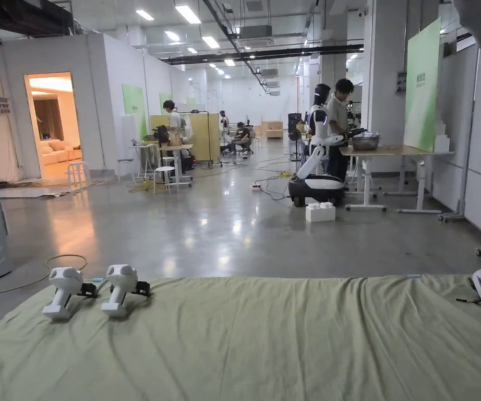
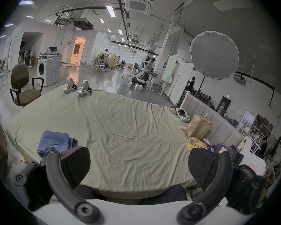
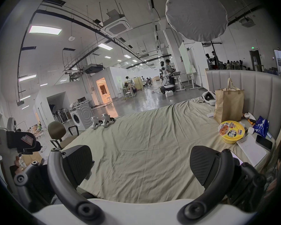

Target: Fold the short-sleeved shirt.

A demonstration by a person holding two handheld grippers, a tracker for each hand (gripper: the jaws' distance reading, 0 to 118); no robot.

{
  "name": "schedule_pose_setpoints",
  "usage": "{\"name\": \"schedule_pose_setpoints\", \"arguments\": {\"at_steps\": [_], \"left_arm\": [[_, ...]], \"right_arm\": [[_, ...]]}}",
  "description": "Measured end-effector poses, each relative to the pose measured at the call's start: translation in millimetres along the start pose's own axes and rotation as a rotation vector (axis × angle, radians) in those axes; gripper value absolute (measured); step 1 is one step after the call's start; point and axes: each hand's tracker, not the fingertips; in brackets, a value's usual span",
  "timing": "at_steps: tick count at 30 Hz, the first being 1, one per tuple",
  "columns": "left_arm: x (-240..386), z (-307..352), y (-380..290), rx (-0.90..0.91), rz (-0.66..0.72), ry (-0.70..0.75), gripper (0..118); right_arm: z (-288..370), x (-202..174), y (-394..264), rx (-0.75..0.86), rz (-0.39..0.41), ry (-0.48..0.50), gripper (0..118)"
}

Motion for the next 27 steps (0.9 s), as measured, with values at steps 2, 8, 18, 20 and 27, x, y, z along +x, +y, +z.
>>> {"name": "schedule_pose_setpoints", "arguments": {"at_steps": [2, 8, 18, 20, 27], "left_arm": [[-1.5, -0.1, 0.6, -0.005, 0.0, -0.004, 118], [-0.8, -3.2, -3.4, 0.026, -0.041, 0.082, 118], [-14.3, -4.4, -7.4, 0.027, 0.026, 0.032, 118], [-16.3, -1.2, -7.0, 0.049, 0.028, 0.019, 118], [-11.6, 26.2, -7.2, 0.299, -0.167, -0.048, 118]], "right_arm": [[-0.3, 0.6, -1.2, -0.006, -0.008, -0.001, 118], [-1.4, -2.0, -3.0, -0.019, -0.008, -0.003, 118], [-4.0, -6.9, -0.8, -0.025, 0.018, 0.008, 118], [-2.0, -9.5, -0.6, -0.009, 0.034, 0.011, 118], [16.1, -42.8, 3.8, 0.136, 0.329, -0.074, 118]]}}
